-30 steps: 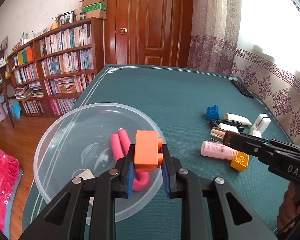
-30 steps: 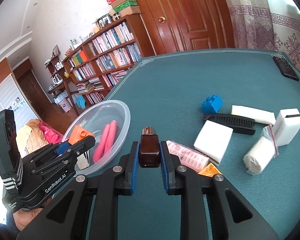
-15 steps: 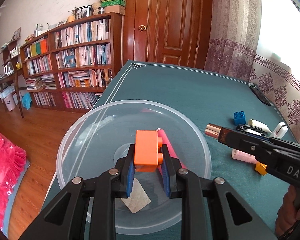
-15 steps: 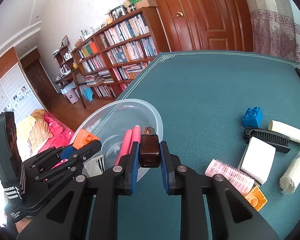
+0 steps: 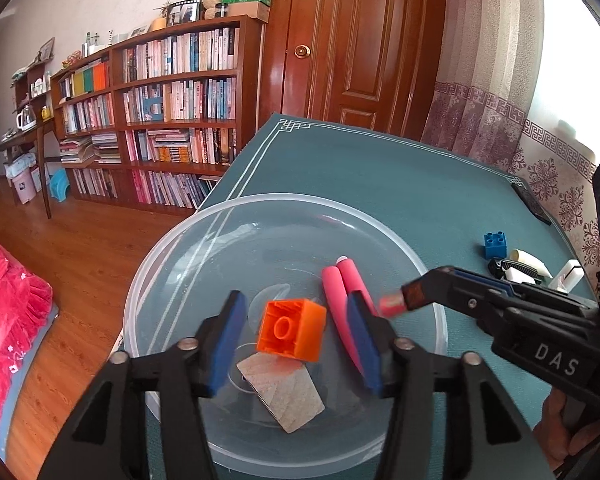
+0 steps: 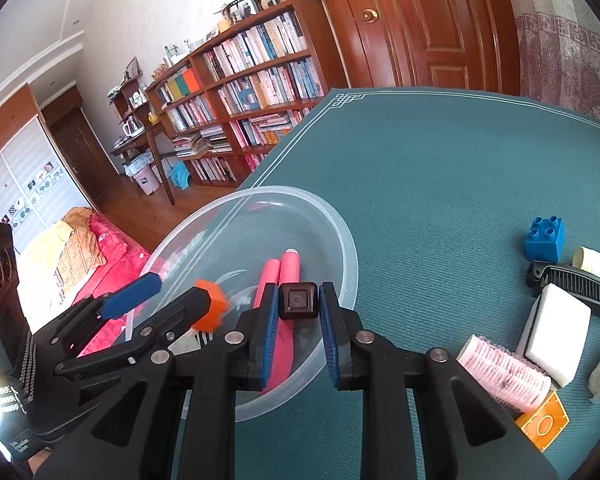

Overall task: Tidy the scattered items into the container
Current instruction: 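Carry the orange brick and brown bottle into the bowl and release both, then grasp the yellow toy brick with the right tool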

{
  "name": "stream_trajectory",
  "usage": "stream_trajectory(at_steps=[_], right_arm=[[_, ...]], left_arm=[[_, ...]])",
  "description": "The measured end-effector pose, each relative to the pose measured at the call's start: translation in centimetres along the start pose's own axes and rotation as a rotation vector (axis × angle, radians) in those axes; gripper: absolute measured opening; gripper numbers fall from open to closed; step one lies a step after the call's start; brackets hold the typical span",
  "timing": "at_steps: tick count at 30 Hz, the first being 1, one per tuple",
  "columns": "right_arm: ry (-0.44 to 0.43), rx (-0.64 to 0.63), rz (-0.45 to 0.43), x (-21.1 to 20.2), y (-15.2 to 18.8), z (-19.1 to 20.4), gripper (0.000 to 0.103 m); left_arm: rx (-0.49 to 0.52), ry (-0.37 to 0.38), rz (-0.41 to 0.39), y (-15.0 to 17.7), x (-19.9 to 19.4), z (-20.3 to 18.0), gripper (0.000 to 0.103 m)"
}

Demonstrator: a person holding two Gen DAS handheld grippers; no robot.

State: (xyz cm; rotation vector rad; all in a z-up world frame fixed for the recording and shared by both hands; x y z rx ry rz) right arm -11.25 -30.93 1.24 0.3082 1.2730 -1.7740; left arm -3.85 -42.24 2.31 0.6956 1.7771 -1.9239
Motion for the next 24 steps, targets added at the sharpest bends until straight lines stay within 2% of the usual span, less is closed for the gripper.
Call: stream_trajectory(at_steps=[1, 2, 9, 18, 20, 22, 24], right_arm=[[-0.004, 0.002, 0.003, 0.1, 0.0, 0.0, 0.024], [-0.009, 0.004, 0.005, 0.0, 0.2, -0.1, 0.024], [0.001, -0.002, -0.007, -0.6, 0.5, -0.6, 0.024], [0.036, 0.029, -0.020, -2.4, 1.0, -2.6, 0.025], [0.038, 0.042, -0.022, -2.8, 1.1, -3.3, 0.039], [0.045, 0.053, -0.034, -3.4, 1.3, -3.9, 0.048], [0.061, 0.058, -0.045, -4.1, 1.5, -4.7, 0.048]], left_arm=[[-0.004, -0.011, -0.008, -0.1, -0.2, 0.2, 0.077], [-0.007, -0.019, -0.016, -0.2, -0.3, 0.3, 0.080], [-0.031, -0.046, -0.017, -0.4, -0.2, 0.6, 0.083], [-0.027, -0.037, -0.028, -0.5, -0.7, -0.5, 0.091], [-0.019, -0.033, -0.035, -0.6, -0.8, -1.0, 0.100], [-0.008, -0.034, -0.052, -0.7, -1.2, -1.3, 0.102], [0.008, -0.040, -0.067, -0.9, -1.5, -1.8, 0.102]])
Point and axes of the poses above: each gripper's, at about its wrist camera, not at the fingertips, and x roughly the way its jaws point, z to its left, y to its underside, the point moved 6 cm from there along x, roughly the way its jaws point, and after that the axes turned 11 degrees about x, right-handed, at the moved point
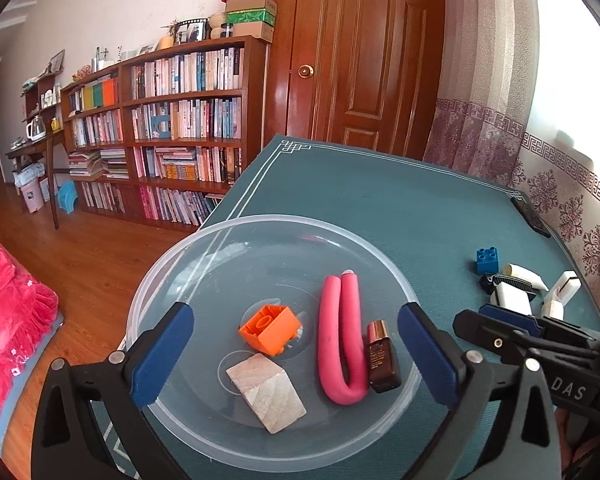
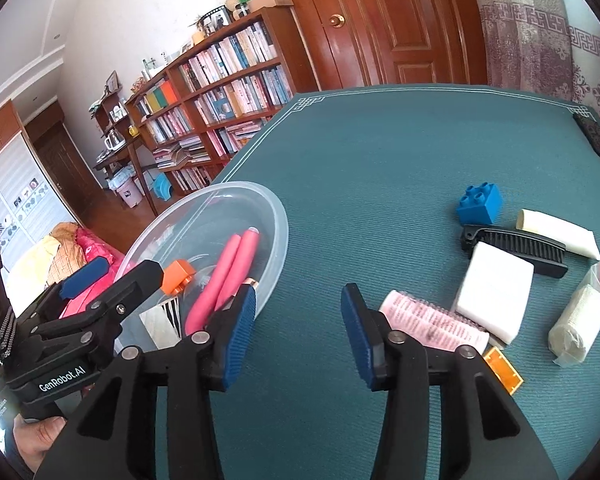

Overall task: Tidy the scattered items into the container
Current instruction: 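Grasp the yellow toy brick with the right tool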

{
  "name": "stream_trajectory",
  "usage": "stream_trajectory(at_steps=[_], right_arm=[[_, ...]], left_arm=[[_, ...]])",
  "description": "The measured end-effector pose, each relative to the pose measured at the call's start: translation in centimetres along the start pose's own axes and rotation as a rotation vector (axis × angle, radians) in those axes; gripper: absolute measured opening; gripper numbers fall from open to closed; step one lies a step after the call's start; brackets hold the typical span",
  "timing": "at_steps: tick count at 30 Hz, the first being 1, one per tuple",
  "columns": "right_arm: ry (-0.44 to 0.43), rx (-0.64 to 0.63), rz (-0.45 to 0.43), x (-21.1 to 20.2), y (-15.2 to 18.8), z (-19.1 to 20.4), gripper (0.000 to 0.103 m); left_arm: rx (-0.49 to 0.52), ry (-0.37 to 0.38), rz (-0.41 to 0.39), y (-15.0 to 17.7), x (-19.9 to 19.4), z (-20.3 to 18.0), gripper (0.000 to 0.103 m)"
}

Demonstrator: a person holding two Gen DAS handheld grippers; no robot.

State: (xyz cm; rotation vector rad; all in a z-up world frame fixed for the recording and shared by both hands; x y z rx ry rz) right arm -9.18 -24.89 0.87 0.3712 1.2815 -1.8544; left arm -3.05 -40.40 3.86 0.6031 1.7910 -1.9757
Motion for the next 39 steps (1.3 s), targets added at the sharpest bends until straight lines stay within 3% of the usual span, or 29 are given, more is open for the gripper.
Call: stream_trajectory(at_steps=[13, 23, 39], right_arm=[[0.085, 0.044, -0.060, -4.1, 1.2, -5.5, 0.048], [0.141, 0.076, -0.050, -5.4, 2.5, -9.5, 0.048], [0.178, 0.003, 0.035, -3.1, 2.6, -9.7, 0.048]], left_arm=[[0.049, 0.042, -0.011, -0.3, -0.6, -3.8, 0.102], [0.101, 0.079, -0.007, -0.2, -0.8, -7.3, 0.102], [0.150, 0.128, 0.000, -0.4, -1.2, -9.8, 0.102]])
Point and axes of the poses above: each gripper's, at about its wrist camera, not at the fingertips, and x roughly the way its jaws point, z to its left, y to its underside, the point moved 6 cm from there along x, roughly the way its jaws point, and after that the axes turned 11 degrees about x, right-handed, at the moved point
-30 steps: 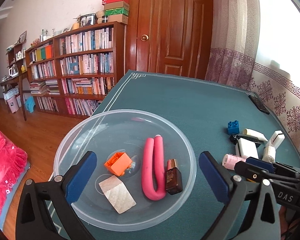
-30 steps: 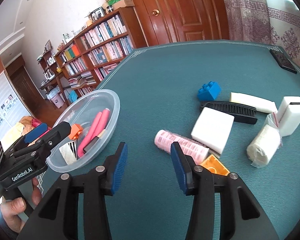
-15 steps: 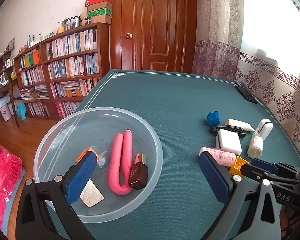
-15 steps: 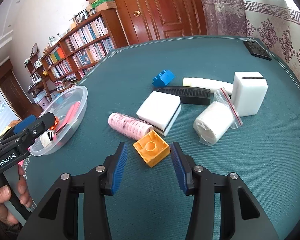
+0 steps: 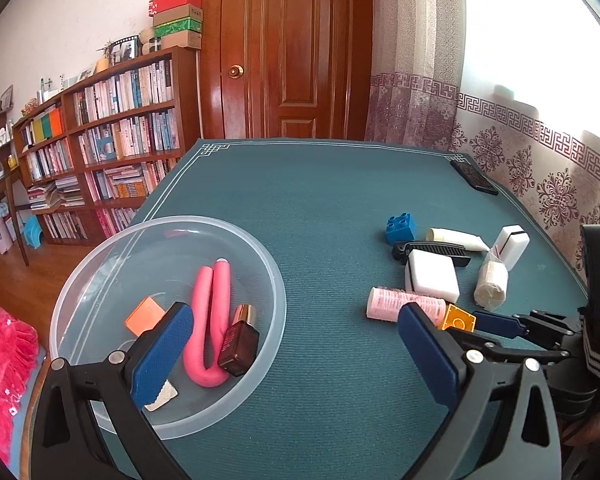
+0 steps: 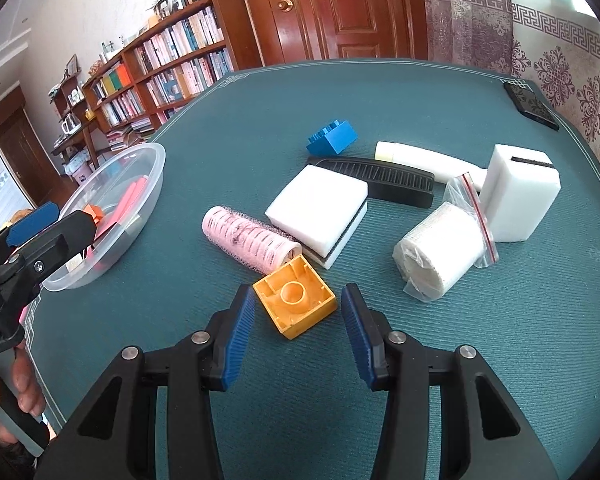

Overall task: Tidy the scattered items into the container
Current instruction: 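Grasp the yellow toy brick with the right tool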

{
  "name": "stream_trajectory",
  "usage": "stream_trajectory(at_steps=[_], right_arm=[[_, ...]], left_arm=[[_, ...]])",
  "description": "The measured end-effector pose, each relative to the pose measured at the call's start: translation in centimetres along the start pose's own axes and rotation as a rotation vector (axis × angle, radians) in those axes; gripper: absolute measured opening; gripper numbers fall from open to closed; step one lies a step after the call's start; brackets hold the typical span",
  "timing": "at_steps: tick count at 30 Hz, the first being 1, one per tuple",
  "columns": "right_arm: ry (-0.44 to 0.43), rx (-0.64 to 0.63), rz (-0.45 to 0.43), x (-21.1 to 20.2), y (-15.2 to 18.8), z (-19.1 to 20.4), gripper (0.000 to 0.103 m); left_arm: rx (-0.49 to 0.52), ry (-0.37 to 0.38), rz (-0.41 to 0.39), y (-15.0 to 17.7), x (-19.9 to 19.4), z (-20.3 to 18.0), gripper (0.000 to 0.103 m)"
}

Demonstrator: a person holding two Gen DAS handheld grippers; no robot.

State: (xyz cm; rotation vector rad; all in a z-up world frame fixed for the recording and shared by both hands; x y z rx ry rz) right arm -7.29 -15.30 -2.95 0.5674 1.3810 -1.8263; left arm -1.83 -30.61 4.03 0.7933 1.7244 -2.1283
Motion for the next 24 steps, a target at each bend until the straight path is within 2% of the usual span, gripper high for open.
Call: stream_trajectory(at_steps=[14, 24], right_arm=[[-0.003, -0.009, 0.018, 0.5, 0.1, -0.1, 0.048], [0.003, -0.014, 0.013, -0.4, 0.6, -1.0, 0.043]], left_arm=[[0.018, 0.029, 0.011, 0.0, 0.6, -1.1, 0.102], [0.026, 0.059, 0.024, -0.2, 1.2, -2.3, 0.102]])
Point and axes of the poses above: each gripper's, at about its wrist camera, not at the fingertips, and x roughly the way its jaws point, z to its left, y to its underside, the point moved 6 cm from there along x, roughly the way its jaws point, and after that the axes turned 11 degrees about x, right-handed, at the moved point
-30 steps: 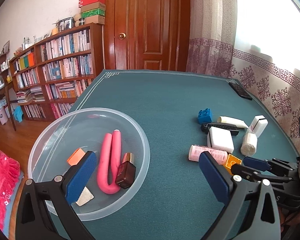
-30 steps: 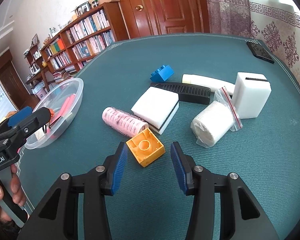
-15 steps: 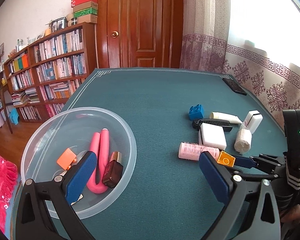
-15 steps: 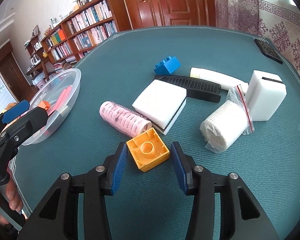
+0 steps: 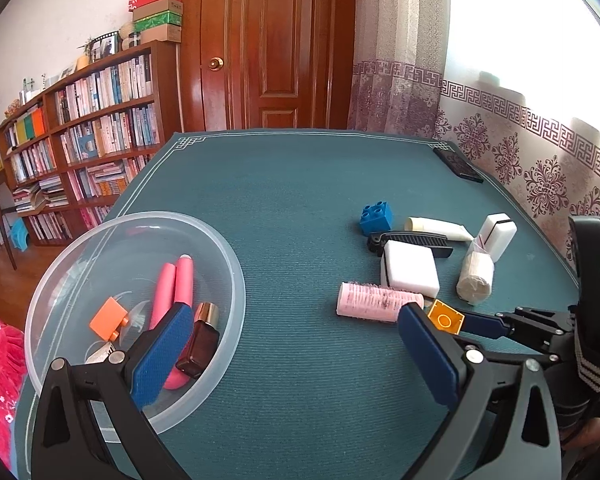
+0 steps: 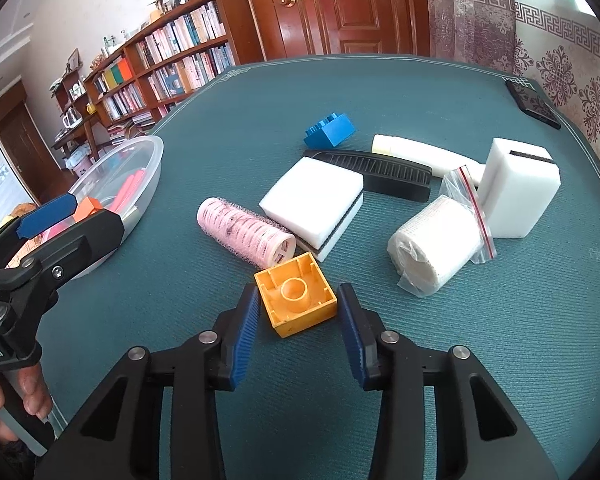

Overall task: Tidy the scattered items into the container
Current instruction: 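Grasp the yellow toy brick with the right tool, then grasp the pink curler roll with the left tool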

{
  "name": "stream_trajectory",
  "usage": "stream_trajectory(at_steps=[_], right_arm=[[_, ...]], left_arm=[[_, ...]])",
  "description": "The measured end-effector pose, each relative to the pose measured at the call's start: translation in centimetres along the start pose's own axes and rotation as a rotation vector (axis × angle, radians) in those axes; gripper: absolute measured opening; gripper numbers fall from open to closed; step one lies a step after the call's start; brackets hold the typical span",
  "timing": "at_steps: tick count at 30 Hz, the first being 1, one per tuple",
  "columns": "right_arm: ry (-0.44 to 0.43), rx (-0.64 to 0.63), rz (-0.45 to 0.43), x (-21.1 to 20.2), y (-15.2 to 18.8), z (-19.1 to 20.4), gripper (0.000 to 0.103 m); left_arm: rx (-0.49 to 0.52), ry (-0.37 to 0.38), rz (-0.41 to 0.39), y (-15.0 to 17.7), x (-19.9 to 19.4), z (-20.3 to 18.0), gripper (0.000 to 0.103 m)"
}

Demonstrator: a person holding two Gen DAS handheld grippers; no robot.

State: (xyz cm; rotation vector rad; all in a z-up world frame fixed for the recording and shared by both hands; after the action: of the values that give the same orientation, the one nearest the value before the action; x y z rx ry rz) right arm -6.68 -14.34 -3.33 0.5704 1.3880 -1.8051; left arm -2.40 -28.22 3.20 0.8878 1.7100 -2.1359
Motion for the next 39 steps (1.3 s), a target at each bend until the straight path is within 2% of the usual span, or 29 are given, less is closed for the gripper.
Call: stream_trajectory(at_steps=[12, 20, 28, 39], right_arm=[[0.035, 0.008, -0.010, -2.0, 1.1, -2.5, 0.042], [0.026, 0.041, -0.003, -2.5, 1.5, -3.6, 0.042], [0.019, 0.047, -0.004, -2.6, 1.6, -3.8, 0.042], [0.018, 0.048, -0.005, -2.7, 1.7, -3.8, 0.042]], left_arm=[[0.080, 0.054, 0.013, -0.8, 1.5, -3.2, 0.102], [0.102, 0.117, 0.066, -0.6, 3.3, -4.9, 0.102], [0.099, 0.129, 0.120, -0.3, 5.4, -5.2, 0.102], [0.084, 0.130, 0.152, -0.3, 6.9, -5.0, 0.102]])
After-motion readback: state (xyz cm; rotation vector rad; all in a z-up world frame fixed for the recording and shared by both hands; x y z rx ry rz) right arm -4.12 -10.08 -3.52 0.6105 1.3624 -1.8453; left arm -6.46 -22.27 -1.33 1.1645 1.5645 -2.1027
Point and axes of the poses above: each gripper's, at about its wrist camera, not at the fingertips, and x roughly the way its jaws point, z to its left, y to its underside, the point moved 6 cm from there along x, roughly the way its jaws point, and after that the axes turned 11 degrees about x, right-handed, at the moved point
